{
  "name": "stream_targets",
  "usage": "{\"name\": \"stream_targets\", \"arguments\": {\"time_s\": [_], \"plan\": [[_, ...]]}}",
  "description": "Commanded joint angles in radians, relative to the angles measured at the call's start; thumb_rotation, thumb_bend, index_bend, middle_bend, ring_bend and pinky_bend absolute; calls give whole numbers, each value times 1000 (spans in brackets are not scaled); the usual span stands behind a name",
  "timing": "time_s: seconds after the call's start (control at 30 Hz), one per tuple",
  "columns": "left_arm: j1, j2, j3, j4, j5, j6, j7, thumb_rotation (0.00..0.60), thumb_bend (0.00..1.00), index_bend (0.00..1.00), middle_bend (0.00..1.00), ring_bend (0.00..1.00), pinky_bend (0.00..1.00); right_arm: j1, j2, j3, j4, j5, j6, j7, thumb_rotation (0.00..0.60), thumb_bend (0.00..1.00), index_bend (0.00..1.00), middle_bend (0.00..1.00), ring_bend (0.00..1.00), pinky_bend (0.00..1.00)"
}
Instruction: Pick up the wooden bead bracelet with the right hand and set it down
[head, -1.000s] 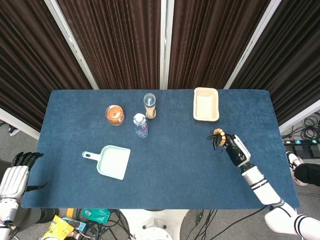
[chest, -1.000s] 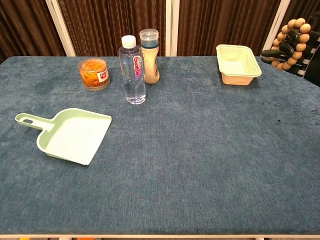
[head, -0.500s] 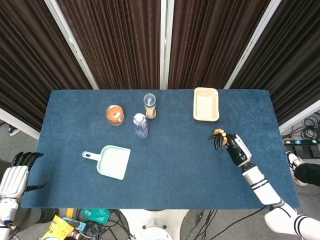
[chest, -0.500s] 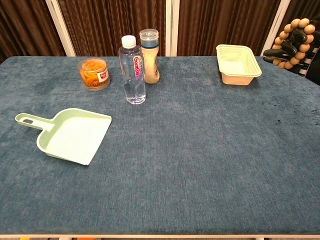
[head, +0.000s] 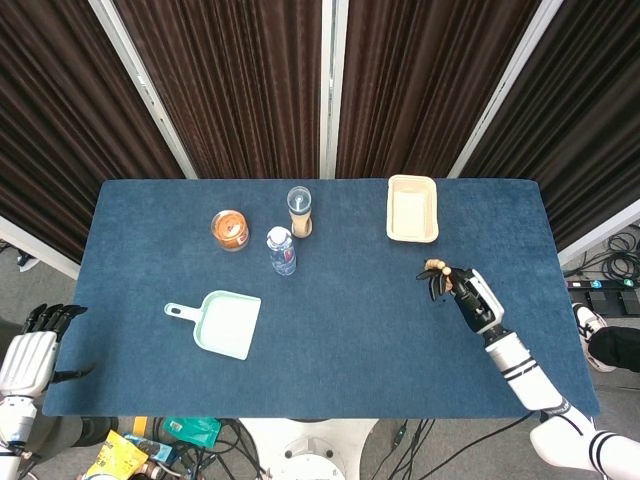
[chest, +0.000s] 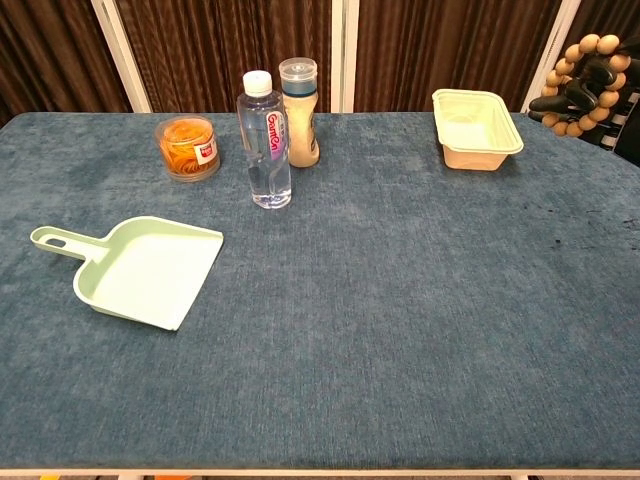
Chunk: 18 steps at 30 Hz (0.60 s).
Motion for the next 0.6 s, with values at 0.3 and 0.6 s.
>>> {"name": "stream_targets", "arguments": {"time_s": [0.3, 0.6], "plan": [[-1, -3, 1, 5, 2, -1, -4, 600, 0, 185, 158, 91, 62, 0, 0, -6, 5, -13, 13, 10, 330, 1000, 592, 608, 315, 44], [-1, -3, 0, 5, 2, 0, -5, 600, 0, 185, 158, 91, 62, 3, 2, -12, 11, -22, 19, 16, 320, 1000, 555, 572, 295, 44]]}}
